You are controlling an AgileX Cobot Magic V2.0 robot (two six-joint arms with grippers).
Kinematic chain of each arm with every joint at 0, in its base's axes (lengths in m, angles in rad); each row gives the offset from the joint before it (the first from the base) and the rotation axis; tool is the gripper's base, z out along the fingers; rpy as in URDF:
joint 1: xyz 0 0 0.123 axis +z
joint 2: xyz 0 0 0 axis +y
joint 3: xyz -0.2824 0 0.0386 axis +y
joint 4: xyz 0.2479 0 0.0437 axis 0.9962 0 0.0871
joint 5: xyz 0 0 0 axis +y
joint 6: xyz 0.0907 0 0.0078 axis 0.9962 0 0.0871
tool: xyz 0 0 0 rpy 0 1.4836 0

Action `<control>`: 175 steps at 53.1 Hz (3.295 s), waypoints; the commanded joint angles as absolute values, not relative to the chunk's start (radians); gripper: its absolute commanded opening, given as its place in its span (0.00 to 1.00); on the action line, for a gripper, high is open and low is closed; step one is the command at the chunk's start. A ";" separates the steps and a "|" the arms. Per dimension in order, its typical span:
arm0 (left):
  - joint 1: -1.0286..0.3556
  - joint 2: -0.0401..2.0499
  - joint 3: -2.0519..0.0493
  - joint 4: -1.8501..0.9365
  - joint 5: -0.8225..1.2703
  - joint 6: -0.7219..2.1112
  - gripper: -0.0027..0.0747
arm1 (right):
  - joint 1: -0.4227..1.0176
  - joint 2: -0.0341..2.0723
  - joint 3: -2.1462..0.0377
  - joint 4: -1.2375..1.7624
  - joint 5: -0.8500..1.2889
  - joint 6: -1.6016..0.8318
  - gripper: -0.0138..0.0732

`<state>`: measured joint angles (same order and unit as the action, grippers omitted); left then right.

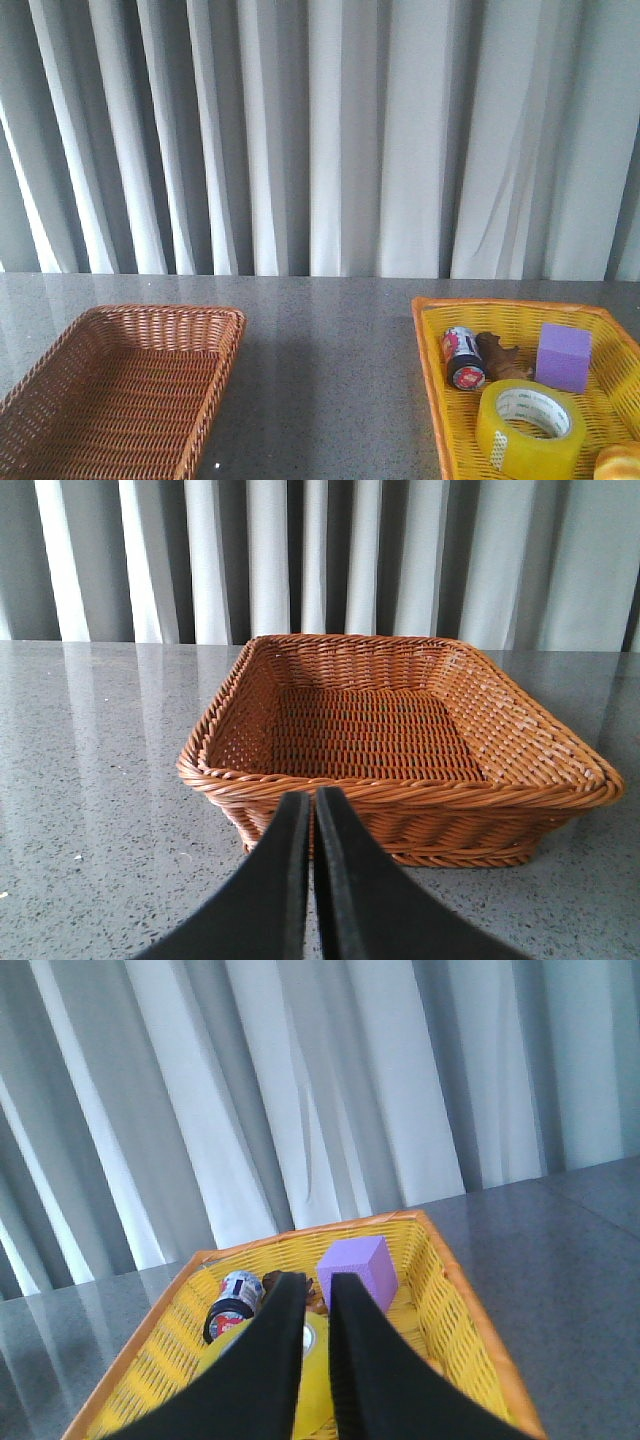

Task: Transfer tape with both arms
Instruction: 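Move the right gripper over the yellow basket toward the tape roll, then lower the right gripper into the tape roll's hole and grasp it, then lift the tape roll and set it on the table between baskets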

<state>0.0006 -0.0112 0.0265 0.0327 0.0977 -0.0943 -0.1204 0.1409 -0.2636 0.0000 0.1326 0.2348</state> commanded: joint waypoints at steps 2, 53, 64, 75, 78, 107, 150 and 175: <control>0.001 -0.018 -0.004 0.032 0.021 -0.104 0.03 | -0.128 0.301 -0.438 -0.020 0.096 0.160 0.41; 0.001 -0.018 -0.004 0.032 0.021 -0.104 0.03 | -0.128 1.591 -1.331 0.269 0.688 -0.371 0.73; 0.001 -0.018 -0.004 0.032 0.021 -0.104 0.03 | -0.125 1.686 -1.331 0.272 0.675 -0.375 0.73; 0.001 -0.018 -0.004 0.032 0.021 -0.104 0.03 | -0.080 1.755 -1.331 0.267 0.650 -0.409 0.69; 0.001 -0.018 -0.004 0.032 0.021 -0.104 0.03 | -0.066 1.770 -1.331 0.259 0.640 -0.407 0.64; 0.001 -0.018 -0.004 0.032 0.021 -0.104 0.03 | -0.023 1.670 -1.569 0.261 0.684 -0.357 0.15; 0.001 -0.018 -0.004 0.032 0.021 -0.104 0.03 | 0.384 1.989 -1.760 0.427 0.845 -0.626 0.17; 0.001 -0.018 -0.004 0.032 0.021 -0.104 0.03 | 0.384 2.018 -1.760 0.394 0.871 -0.583 0.56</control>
